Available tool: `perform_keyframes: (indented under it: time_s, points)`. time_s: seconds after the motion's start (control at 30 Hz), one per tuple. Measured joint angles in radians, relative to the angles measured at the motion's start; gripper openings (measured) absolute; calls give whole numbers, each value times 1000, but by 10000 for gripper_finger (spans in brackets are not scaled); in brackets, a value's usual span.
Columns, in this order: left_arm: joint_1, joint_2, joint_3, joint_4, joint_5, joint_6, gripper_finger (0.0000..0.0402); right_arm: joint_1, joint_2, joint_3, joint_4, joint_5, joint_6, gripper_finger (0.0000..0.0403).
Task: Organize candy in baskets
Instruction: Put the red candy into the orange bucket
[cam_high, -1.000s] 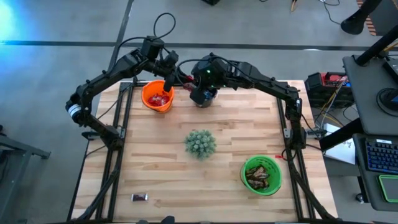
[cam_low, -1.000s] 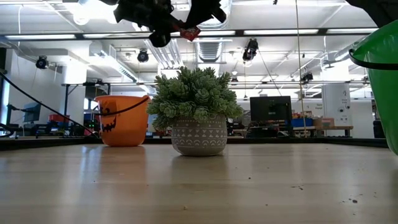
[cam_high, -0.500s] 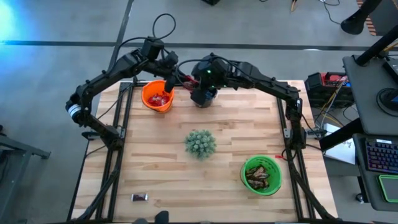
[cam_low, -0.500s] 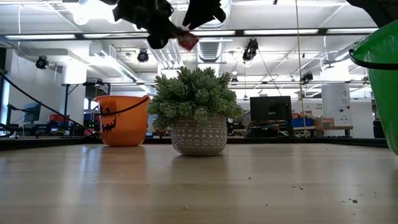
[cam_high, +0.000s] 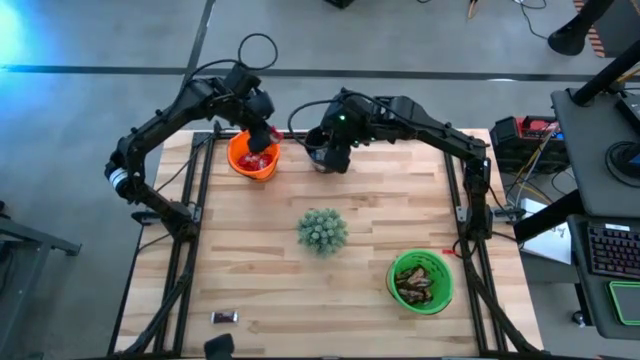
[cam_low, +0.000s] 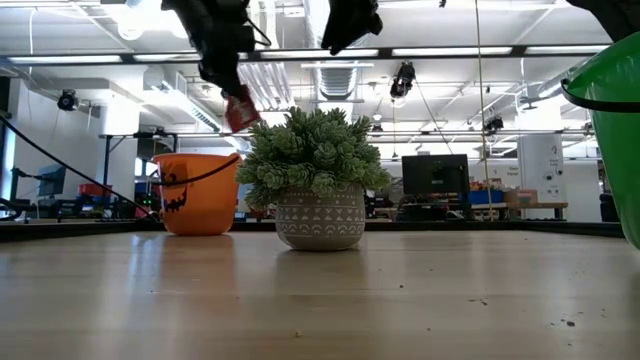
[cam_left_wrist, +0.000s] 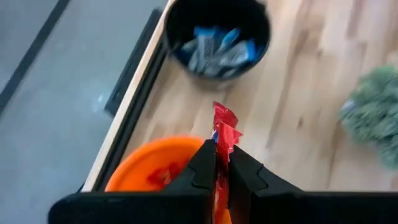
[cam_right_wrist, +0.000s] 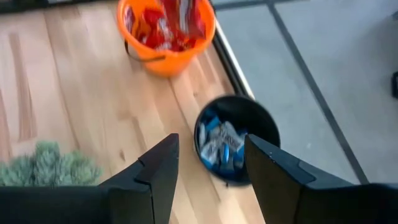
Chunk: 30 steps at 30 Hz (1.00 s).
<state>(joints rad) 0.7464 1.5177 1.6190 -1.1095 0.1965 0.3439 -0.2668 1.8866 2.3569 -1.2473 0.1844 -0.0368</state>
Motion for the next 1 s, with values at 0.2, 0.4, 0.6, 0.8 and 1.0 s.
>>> perform_keyframes:
  time_s: [0.2,0.4,0.6,0.8,1.0]
  points:
    - [2,0,4,-96,-159,16,0,0,0,-1,-58,0,23,173]
    - [4,0,4,-161,-199,19,0,0,0,-2,-64,0,24,170]
    - [4,0,4,-173,-198,19,0,0,0,-2,-64,0,26,170]
    - [3,0,3,-181,-198,39,2,0,0,-2,-64,0,26,171]
    - [3,0,2,-195,-198,40,41,0,0,-2,-63,0,33,169]
